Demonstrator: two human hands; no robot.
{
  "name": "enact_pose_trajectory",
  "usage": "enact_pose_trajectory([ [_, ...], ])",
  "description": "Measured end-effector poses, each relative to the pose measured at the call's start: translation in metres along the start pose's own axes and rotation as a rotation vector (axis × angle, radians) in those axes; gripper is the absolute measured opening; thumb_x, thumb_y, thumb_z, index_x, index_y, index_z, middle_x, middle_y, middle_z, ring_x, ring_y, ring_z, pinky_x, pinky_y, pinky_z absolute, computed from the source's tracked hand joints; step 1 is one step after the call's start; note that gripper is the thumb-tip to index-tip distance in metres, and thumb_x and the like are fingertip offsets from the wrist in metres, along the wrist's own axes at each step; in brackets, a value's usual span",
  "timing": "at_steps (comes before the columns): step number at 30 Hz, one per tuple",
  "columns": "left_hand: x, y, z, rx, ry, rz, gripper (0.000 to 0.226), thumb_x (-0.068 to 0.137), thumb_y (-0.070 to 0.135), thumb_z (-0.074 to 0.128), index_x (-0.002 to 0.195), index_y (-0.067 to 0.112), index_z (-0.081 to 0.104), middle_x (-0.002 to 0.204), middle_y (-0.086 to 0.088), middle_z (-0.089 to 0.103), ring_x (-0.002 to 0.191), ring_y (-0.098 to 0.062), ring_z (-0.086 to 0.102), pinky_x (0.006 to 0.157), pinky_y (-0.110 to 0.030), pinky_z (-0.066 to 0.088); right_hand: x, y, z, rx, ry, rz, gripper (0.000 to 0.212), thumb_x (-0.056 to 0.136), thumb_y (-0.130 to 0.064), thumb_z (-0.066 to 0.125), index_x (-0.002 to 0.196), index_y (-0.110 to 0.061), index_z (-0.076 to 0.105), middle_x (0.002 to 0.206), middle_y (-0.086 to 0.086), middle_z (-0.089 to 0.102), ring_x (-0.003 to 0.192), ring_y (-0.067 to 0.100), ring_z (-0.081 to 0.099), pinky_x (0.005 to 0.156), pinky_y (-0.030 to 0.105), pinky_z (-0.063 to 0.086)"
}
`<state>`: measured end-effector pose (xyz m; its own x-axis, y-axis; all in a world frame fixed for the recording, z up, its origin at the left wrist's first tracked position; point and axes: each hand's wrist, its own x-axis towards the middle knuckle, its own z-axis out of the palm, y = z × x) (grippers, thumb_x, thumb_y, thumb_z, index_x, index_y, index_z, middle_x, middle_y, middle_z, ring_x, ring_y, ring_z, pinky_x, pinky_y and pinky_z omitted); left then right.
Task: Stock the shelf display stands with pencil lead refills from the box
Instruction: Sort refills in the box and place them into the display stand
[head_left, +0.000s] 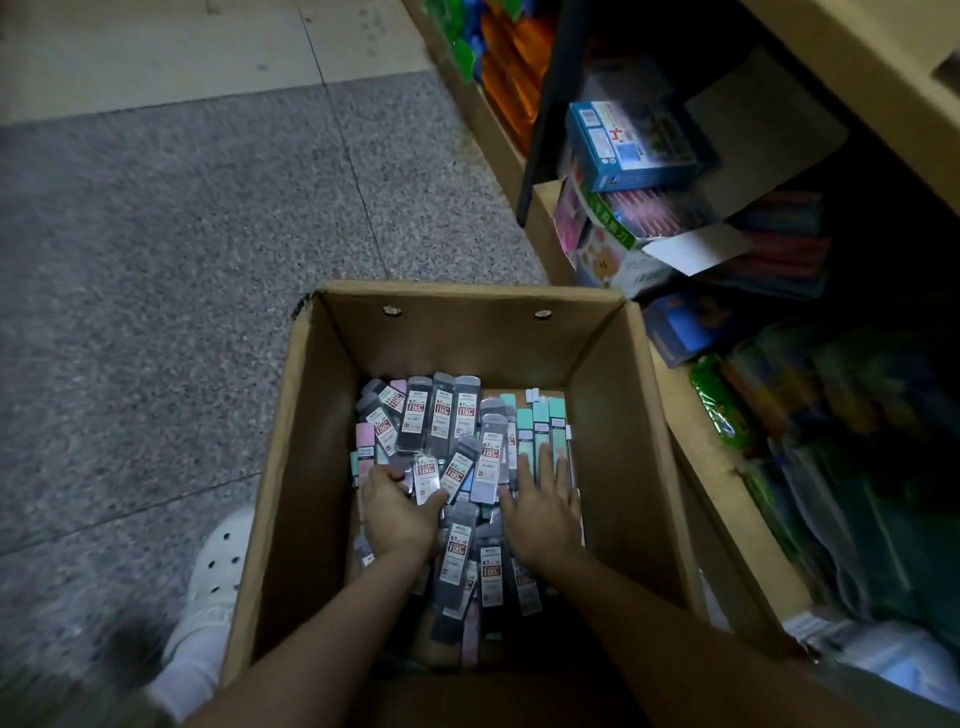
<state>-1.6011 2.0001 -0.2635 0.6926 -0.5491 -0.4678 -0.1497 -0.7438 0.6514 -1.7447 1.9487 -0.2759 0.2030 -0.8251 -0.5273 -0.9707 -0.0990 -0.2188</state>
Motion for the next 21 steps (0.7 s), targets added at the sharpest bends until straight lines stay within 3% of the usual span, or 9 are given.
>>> enact_pose_trajectory([
  [3,-0.002,0.005,0.0,-0.047,0.007,-0.037,0.048,0.07,0.008,0.084,0.104,0.004,0.05,0.113,-0.02,0.057,0.097,-0.032,0.058,0.086,-0.037,0.049,-0.006,0.006,-0.001,-0.001,-0.048,-0.016,0.06,0.103,-0.045,0.029,0.156,-0.026,0.009,0.163,0.003,-0.014,0.149,0.027,-0.015,0.119,0.048,0.003],
  [6,-0.005,-0.001,-0.006,-0.143,-0.077,-0.128,0.041,0.074,0.002,0.08,0.101,0.008,0.049,0.107,-0.019,0.065,0.092,-0.028,0.063,0.087,-0.036,0.051,-0.004,0.004,-0.009,0.081,0.047,0.006,0.05,0.102,-0.035,0.04,0.15,-0.025,0.03,0.164,0.007,-0.001,0.15,0.03,-0.004,0.12,0.045,0.01],
  [8,-0.013,-0.011,-0.011,-0.291,-0.192,-0.271,0.031,0.078,-0.004,0.075,0.102,0.002,0.056,0.101,-0.02,0.07,0.089,-0.031,0.068,0.086,-0.044,0.055,0.002,0.0,-0.016,0.13,0.103,0.053,0.052,0.101,-0.028,0.045,0.15,-0.022,0.029,0.163,0.012,0.002,0.15,0.031,0.001,0.12,0.041,0.012],
  [10,-0.02,-0.018,-0.018,-0.399,-0.293,-0.38,0.024,0.082,-0.006,0.069,0.104,0.001,0.06,0.094,-0.018,0.071,0.08,-0.029,0.068,0.073,-0.043,0.059,0.009,-0.003,-0.021,0.153,0.077,0.092,0.058,0.101,-0.025,0.044,0.154,-0.018,0.021,0.163,0.014,-0.001,0.15,0.031,-0.001,0.12,0.038,0.009],
  [12,-0.02,-0.02,-0.023,-0.424,-0.326,-0.371,0.017,0.085,-0.006,0.066,0.097,0.006,0.06,0.083,-0.012,0.07,0.067,-0.023,0.066,0.053,-0.03,0.057,0.014,-0.006,-0.02,0.137,0.032,0.089,0.06,0.102,-0.023,0.042,0.155,-0.017,0.017,0.163,0.013,-0.005,0.15,0.032,-0.006,0.121,0.039,0.004],
  [14,-0.015,-0.014,-0.024,-0.435,-0.307,-0.313,0.018,0.086,-0.008,0.064,0.088,0.008,0.058,0.072,-0.005,0.068,0.054,-0.014,0.065,0.043,-0.021,0.051,0.016,-0.006,-0.017,0.077,0.023,0.033,0.058,0.101,-0.02,0.042,0.155,-0.018,0.021,0.164,0.01,-0.002,0.15,0.032,-0.007,0.123,0.041,0.002],
  [16,-0.009,-0.004,-0.021,-0.436,-0.323,-0.259,0.019,0.085,-0.01,0.064,0.086,0.009,0.057,0.068,-0.003,0.067,0.046,-0.008,0.063,0.041,-0.018,0.05,0.018,-0.003,-0.015,0.087,0.084,0.003,0.05,0.1,-0.016,0.044,0.149,-0.019,0.036,0.163,0.007,0.008,0.15,0.032,0.002,0.122,0.042,0.011],
  [18,-0.005,0.007,-0.014,-0.428,-0.376,-0.213,0.02,0.085,-0.008,0.065,0.087,0.01,0.057,0.07,-0.003,0.067,0.048,-0.009,0.063,0.044,-0.019,0.051,0.021,0.0,-0.017,0.172,0.2,0.062,0.043,0.097,-0.01,0.05,0.14,-0.016,0.05,0.159,0.01,0.017,0.145,0.03,0.017,0.117,0.038,0.026],
  [21,0.005,0.018,-0.005,-0.434,-0.44,-0.174,0.018,0.086,-0.005,0.066,0.091,0.011,0.058,0.077,-0.003,0.069,0.059,-0.012,0.065,0.054,-0.022,0.055,0.029,-0.003,-0.021,0.188,0.292,0.126,0.046,0.092,-0.006,0.058,0.137,-0.015,0.052,0.154,0.013,0.024,0.137,0.029,0.03,0.113,0.036,0.033],
])
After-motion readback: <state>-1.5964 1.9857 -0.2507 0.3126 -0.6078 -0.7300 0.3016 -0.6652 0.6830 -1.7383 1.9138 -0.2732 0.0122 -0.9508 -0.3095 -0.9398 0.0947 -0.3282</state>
